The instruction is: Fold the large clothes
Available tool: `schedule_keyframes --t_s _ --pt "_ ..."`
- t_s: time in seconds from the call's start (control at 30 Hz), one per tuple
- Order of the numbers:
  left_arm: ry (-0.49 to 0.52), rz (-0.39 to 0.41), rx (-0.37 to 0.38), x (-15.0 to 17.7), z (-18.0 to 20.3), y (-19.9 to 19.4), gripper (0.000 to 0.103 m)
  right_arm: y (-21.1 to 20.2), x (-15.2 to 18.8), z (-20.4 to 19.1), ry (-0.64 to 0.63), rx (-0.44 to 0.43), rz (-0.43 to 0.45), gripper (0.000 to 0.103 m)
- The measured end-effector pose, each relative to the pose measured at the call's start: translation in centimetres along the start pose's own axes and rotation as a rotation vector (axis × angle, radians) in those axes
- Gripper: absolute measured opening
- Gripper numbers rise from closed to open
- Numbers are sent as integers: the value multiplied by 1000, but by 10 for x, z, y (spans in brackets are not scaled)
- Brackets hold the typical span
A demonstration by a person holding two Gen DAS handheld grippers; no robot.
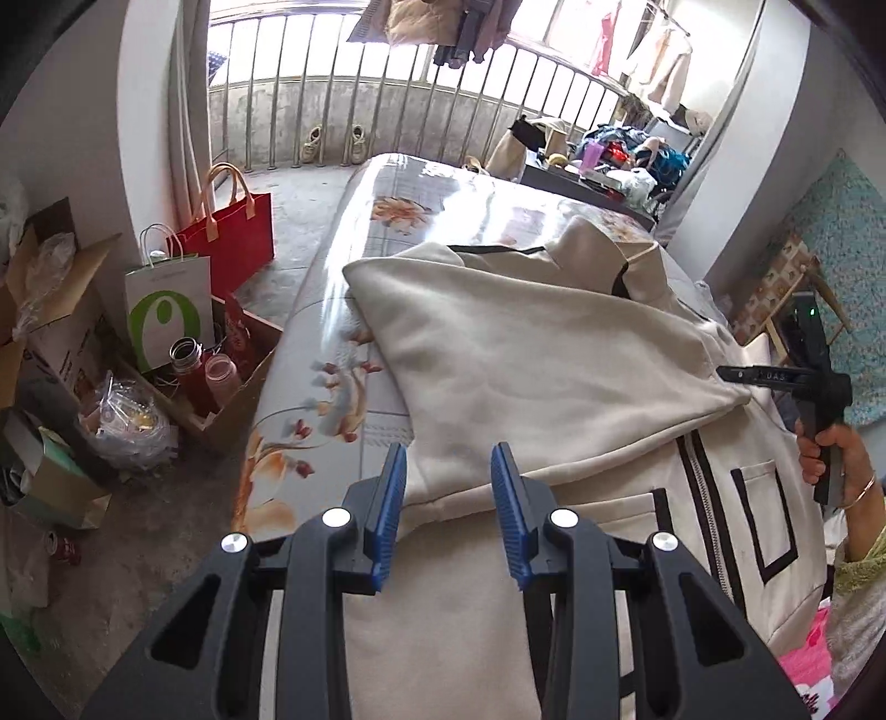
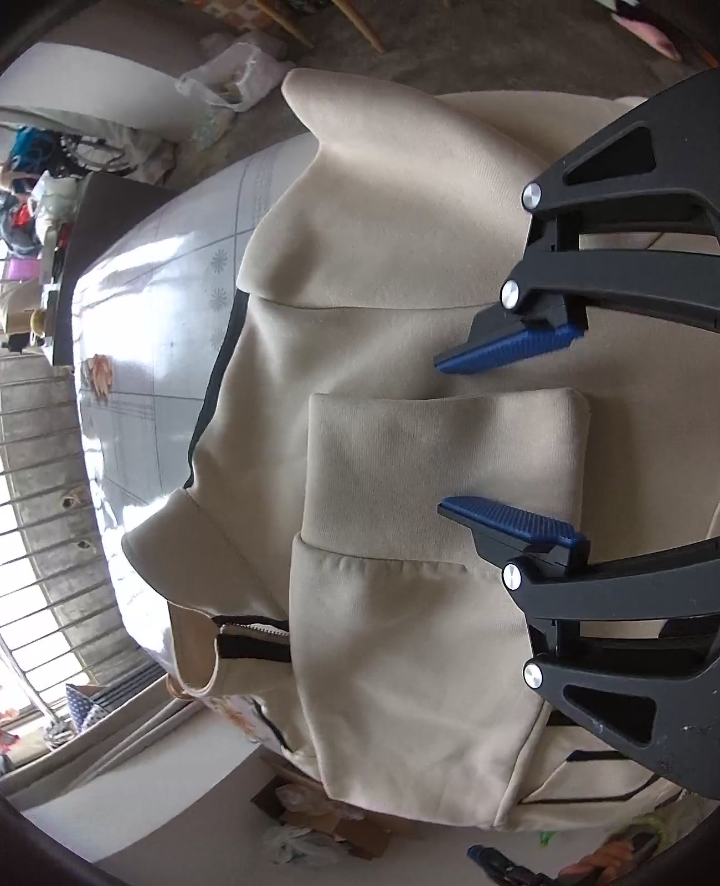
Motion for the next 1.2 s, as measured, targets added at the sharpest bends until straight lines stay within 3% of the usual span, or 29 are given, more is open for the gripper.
schedule_keyframes --t_s 0.07,0.23,0.4,0.5,0.57,0.63,0.73,0.83,0.9,0.97,1.0,1.07,1.2 --pt "40 -36 -27 5 8 14 32 -6 1 -4 -22 30 -4 3" --pt "65 -72 -57 14 6 25 31 -37 9 -11 -19 7 12 2" --pt "52 -94 -46 16 -1 28 31 -15 19 12 8 52 -28 4" --pt "54 -107 -41 16 -1 26 31 -18 10 15 -13 119 -12 8" --pt "57 -105 -27 14 -1 19 31 -28 6 17 -54 216 18 28" --pt "65 -82 -2 8 1 9 31 -42 1 9 -102 250 75 33" --pt "84 -47 38 -7 12 1 31 -51 -3 -19 -169 149 137 42" --pt "97 -58 70 -19 28 14 33 -37 1 -52 -272 68 144 51" --pt "82 -109 110 -17 36 35 42 -20 4 -69 -303 23 112 55" --pt "66 -209 89 -3 34 60 44 -3 11 -67 -307 30 49 56" --pt "75 -222 82 0 34 64 44 -3 11 -65 -305 27 58 57" --pt "118 -199 79 -9 36 57 44 -6 9 -61 -294 32 39 59" --pt "114 -118 89 -52 40 53 48 -14 -11 -65 -252 -44 75 59"
Point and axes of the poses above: each gripper's, at about its wrist camera, not at the fingertips, and y roughly the way its jaws point, z to its right, x to its underside, the point moved 8 cm from there along y, roughly the way its jaws point, and after that the axes turned 3 degrees about z, right-handed, at the moved point
